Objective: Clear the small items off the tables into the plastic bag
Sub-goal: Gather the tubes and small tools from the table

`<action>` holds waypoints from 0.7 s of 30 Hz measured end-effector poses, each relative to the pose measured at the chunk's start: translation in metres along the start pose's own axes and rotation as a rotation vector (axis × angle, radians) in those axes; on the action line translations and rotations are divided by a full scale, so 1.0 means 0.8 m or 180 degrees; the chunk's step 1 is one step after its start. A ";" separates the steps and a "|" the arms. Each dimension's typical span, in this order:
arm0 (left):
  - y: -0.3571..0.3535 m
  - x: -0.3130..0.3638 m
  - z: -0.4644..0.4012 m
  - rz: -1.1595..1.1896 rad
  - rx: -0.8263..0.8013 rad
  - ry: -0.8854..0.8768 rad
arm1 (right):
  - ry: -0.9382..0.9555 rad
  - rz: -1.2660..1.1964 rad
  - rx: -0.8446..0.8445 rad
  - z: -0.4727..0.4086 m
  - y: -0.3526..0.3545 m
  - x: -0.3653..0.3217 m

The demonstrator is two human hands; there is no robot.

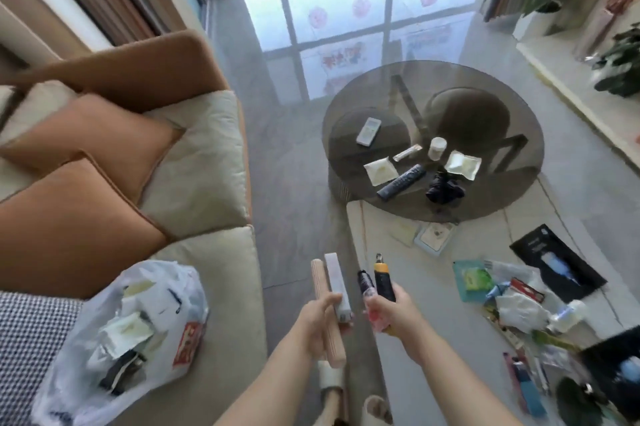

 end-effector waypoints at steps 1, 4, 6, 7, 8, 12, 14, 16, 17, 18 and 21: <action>0.021 0.006 0.013 0.0205 0.0027 -0.0066 | 0.0018 0.0140 -0.0105 0.001 -0.025 -0.008; 0.093 0.025 0.051 0.0711 0.0220 -0.0257 | 0.0125 0.0478 -0.0435 0.000 -0.111 -0.030; 0.143 0.036 0.075 0.0998 0.0354 -0.0376 | 0.0186 0.0668 -0.0621 -0.003 -0.171 -0.039; 0.169 0.041 0.086 0.1127 0.0432 -0.0439 | 0.0205 0.0753 -0.0721 -0.003 -0.203 -0.043; 0.197 0.045 0.096 0.1226 0.0509 -0.0505 | 0.0201 0.0838 -0.0828 -0.004 -0.236 -0.045; 0.298 0.054 0.122 0.1391 0.0763 -0.0620 | 0.0015 0.1141 -0.1161 -0.004 -0.354 -0.042; 0.348 0.057 0.125 0.1477 0.0899 -0.0645 | -0.0109 0.1271 -0.1247 -0.005 -0.403 -0.032; 0.395 0.059 0.125 0.1508 0.1045 -0.0643 | -0.0205 0.1381 -0.1369 -0.007 -0.450 -0.021; 0.418 0.059 0.124 0.1503 0.1100 -0.0619 | -0.0240 0.1463 -0.1401 -0.010 -0.471 -0.015; 0.439 0.058 0.122 0.1514 0.1161 -0.0589 | -0.0287 0.1561 -0.1393 -0.013 -0.490 -0.009; 0.503 0.052 0.113 0.1518 0.1454 -0.0455 | -0.0461 0.1904 -0.1289 -0.029 -0.537 0.012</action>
Point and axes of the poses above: each hand's wrist, its own z-axis away from the middle knuckle, its own y-axis out of the back of the hand, x = y × z, the point moved 8 cm from there along -z, towards the middle knuckle, and after that the axes turned 5 degrees about y, right-handed, at the moved point
